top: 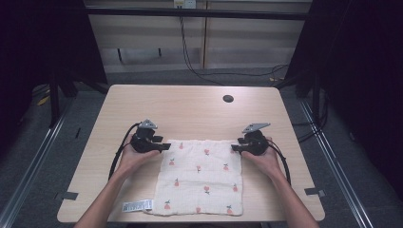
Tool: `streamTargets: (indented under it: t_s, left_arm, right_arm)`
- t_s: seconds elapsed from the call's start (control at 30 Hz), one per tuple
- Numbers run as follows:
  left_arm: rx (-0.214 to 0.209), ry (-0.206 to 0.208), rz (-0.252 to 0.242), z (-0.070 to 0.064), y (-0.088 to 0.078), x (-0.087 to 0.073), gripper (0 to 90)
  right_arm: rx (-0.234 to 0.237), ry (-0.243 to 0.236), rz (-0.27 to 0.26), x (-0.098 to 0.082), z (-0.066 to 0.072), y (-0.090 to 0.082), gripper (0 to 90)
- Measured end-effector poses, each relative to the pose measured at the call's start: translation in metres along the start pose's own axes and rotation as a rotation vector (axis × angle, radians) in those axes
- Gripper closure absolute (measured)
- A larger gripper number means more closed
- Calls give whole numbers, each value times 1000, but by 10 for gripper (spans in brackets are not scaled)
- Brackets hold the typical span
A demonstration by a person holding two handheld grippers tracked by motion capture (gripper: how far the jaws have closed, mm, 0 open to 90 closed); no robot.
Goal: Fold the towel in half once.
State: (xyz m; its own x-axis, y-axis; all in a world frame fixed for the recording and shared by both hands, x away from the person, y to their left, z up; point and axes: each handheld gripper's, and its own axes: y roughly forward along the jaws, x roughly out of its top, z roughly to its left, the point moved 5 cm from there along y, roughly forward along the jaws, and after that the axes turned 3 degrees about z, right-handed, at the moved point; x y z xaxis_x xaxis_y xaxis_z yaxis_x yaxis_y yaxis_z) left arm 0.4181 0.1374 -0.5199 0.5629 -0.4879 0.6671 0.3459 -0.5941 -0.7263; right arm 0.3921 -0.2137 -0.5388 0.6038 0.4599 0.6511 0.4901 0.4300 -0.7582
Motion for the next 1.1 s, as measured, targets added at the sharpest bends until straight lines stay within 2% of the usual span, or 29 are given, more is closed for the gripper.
streamTargets:
  t_s: [0.1, 0.17, 0.23, 0.3, 0.43, 0.53, 0.57, 0.63, 0.7, 0.77, 0.83, 0.87, 0.9, 0.93, 0.97, 1.03, 1.07, 1.1]
  left_arm:
    - [-7, -19, -7, 5, 1, 0, 462]
    - [-9, -13, 13, 8, 2, -2, 458]
    - [-5, -31, 9, 11, 5, -4, 459]
    - [-11, -54, -1, 14, 9, -4, 464]
    - [-16, -40, 6, 14, 17, -3, 484]
    - [-20, -10, 8, 10, 20, -2, 516]
    - [-34, -1, 8, 8, 21, -1, 524]
    - [-12, 18, 14, 7, 23, 1, 541]
    - [-20, 20, 2, 4, 26, 2, 545]
    - [-8, 34, -4, -1, 28, 3, 556]
    - [8, 73, 14, -9, 30, 5, 599]
    - [17, 92, 26, -12, 31, 5, 653]
    - [-5, 81, 16, -14, 32, 6, 700]
    - [-8, 74, 19, -13, 32, 5, 764]
    - [-18, 55, 0, -11, 32, 5, 805]
    - [-12, 60, 5, -8, 29, 4, 854]
    - [-46, 34, -17, -6, 24, 6, 865]
    - [-59, 23, -34, -4, 21, 6, 871]
  right_arm:
    - [9, -19, 22, 1, -1, -1, 657]
    - [16, -5, 18, 0, 0, -2, 719]
    - [22, -8, 15, 0, -1, -2, 748]
    - [32, 10, 15, -1, -1, -3, 781]
    - [42, 18, 13, -1, 0, -2, 850]
    - [47, 11, 6, 0, 0, -2, 860]
    - [48, 10, 5, 0, 0, -2, 862]
    - [51, 15, 4, -1, 0, -2, 862]
    - [46, 13, 9, 0, 1, -2, 862]
    - [50, 10, 5, 0, 2, -1, 862]
    - [52, 7, 5, 0, 4, -1, 862]
    - [46, 8, 11, 0, 4, -1, 861]
    - [46, 8, 14, 0, 4, -2, 862]
    - [48, 9, 17, 0, 5, -2, 862]
    - [51, 9, 16, 0, 4, -2, 864]
    - [61, 16, 21, 0, 4, -3, 867]
    - [61, 22, 23, 0, 5, -3, 868]
    - [61, 17, 23, 0, 5, -3, 868]
